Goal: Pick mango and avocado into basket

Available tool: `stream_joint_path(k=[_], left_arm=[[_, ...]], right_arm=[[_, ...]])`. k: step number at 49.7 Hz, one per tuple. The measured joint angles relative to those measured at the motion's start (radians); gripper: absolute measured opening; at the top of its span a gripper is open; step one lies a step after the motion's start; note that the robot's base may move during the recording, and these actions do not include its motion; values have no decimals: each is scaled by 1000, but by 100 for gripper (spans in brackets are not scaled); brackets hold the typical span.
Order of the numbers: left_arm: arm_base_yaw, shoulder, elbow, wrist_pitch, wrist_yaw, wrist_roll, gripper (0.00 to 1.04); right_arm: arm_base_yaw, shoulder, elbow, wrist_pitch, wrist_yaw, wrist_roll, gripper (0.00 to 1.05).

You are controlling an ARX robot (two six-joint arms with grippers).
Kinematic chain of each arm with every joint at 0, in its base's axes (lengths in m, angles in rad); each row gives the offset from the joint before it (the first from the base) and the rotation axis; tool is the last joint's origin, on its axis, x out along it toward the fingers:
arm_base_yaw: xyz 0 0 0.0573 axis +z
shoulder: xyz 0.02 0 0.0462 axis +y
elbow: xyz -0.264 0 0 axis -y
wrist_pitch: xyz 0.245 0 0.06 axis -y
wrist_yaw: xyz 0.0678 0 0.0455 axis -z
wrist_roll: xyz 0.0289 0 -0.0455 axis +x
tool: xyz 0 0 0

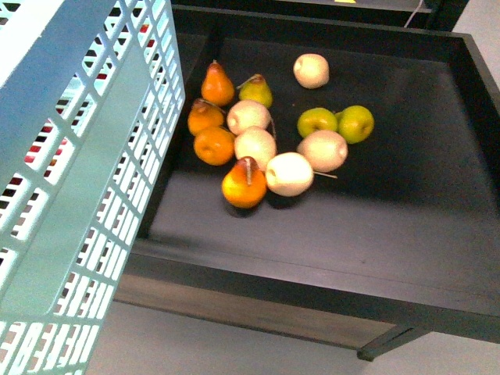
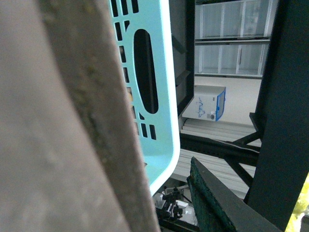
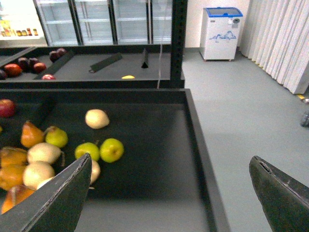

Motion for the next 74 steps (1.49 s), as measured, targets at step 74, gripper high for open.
stream_joint_path(k=[74], left_arm=[[1, 0, 2, -1, 1, -2, 29]], right_arm=[[0, 0, 0, 1, 1, 0, 96]])
